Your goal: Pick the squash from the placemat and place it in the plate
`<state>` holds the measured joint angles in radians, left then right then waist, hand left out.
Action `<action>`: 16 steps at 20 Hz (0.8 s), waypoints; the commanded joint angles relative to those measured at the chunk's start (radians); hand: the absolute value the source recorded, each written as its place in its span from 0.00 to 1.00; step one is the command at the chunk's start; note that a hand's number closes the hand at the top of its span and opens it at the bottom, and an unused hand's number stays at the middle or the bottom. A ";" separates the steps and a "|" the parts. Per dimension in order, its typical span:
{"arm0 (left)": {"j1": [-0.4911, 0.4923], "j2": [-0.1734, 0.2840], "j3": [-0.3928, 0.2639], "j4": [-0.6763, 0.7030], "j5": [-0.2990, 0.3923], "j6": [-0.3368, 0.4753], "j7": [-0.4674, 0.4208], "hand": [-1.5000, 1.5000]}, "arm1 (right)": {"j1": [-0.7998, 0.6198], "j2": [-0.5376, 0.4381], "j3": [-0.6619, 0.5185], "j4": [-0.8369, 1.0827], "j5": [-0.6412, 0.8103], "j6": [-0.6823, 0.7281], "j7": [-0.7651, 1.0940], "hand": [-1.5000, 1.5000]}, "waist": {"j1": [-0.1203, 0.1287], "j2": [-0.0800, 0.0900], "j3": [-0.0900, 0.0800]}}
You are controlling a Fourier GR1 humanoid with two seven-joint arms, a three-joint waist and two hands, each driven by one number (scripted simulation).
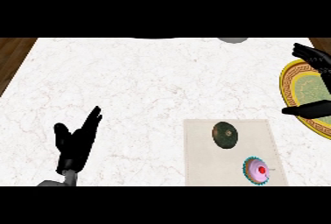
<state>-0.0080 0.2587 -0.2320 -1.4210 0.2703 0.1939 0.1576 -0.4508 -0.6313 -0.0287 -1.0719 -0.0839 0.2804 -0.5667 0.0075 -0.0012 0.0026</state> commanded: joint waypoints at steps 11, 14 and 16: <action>0.028 -0.027 0.006 -0.016 -0.005 -0.009 0.034 0.50 | 0.032 -0.059 0.249 -0.327 0.310 0.046 0.358 0.00 | -0.004 -0.001 -0.003; 0.008 -0.026 0.027 0.008 -0.017 -0.033 0.020 0.50 | 0.134 -0.037 0.250 -0.438 0.349 0.039 0.391 0.00 | -0.012 -0.001 -0.003; 0.060 -0.039 0.004 -0.052 -0.019 -0.017 0.033 0.50 | 0.125 0.033 0.315 -0.483 0.401 0.003 0.503 0.00 | -0.006 -0.002 -0.003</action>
<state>0.0115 0.2381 -0.2106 -1.4397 0.2493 0.1809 0.1681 -0.3626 -0.6659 0.2244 -1.4684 0.2397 0.3209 -0.1752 -0.0016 -0.0055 0.0027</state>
